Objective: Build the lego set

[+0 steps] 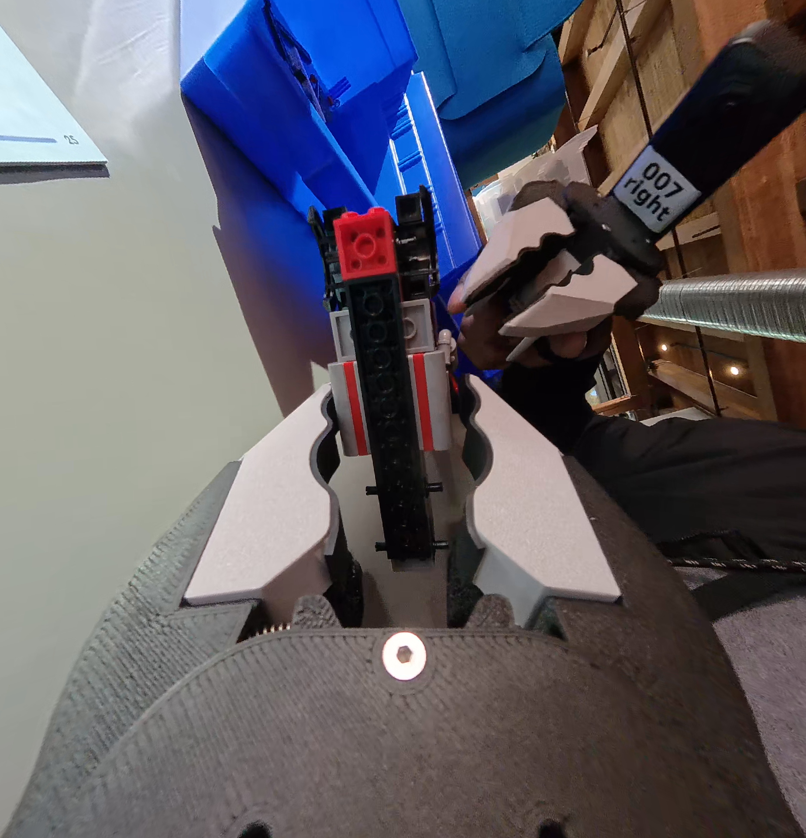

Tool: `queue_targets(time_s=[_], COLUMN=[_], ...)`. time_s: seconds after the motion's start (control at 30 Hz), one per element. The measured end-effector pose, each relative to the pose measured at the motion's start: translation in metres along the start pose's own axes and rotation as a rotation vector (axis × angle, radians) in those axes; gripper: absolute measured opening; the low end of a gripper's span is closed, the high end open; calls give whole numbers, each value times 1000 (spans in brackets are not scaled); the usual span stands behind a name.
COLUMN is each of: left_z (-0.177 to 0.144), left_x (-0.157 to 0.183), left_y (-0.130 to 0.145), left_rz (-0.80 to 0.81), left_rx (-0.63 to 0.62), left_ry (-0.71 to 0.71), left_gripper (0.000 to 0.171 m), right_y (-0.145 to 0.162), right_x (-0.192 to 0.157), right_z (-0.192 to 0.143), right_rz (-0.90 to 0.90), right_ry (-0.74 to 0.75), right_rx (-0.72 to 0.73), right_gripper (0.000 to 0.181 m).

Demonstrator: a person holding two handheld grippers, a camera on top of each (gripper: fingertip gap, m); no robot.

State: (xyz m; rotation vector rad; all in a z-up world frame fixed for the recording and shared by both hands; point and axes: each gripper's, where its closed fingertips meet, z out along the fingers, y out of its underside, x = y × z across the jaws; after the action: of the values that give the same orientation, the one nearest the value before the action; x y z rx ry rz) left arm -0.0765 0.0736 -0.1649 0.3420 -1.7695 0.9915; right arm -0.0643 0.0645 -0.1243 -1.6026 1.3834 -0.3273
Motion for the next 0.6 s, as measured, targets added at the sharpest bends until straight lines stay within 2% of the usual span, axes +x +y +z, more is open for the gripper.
queue_targets(time_s=[0.17, 0.6], left_z=[0, -1], left_x=[1, 2], left_y=[0, -1], left_rz=[-11, -19], left_rx=[-4, 2], left_ry=[13, 28], left_gripper=[53, 53], right_y=[6, 9], right_x=[3, -3], right_z=[8, 16], right_rz=[-187, -231], right_ry=[95, 79], right_rx=[-72, -128], right_gripper=[9, 8])
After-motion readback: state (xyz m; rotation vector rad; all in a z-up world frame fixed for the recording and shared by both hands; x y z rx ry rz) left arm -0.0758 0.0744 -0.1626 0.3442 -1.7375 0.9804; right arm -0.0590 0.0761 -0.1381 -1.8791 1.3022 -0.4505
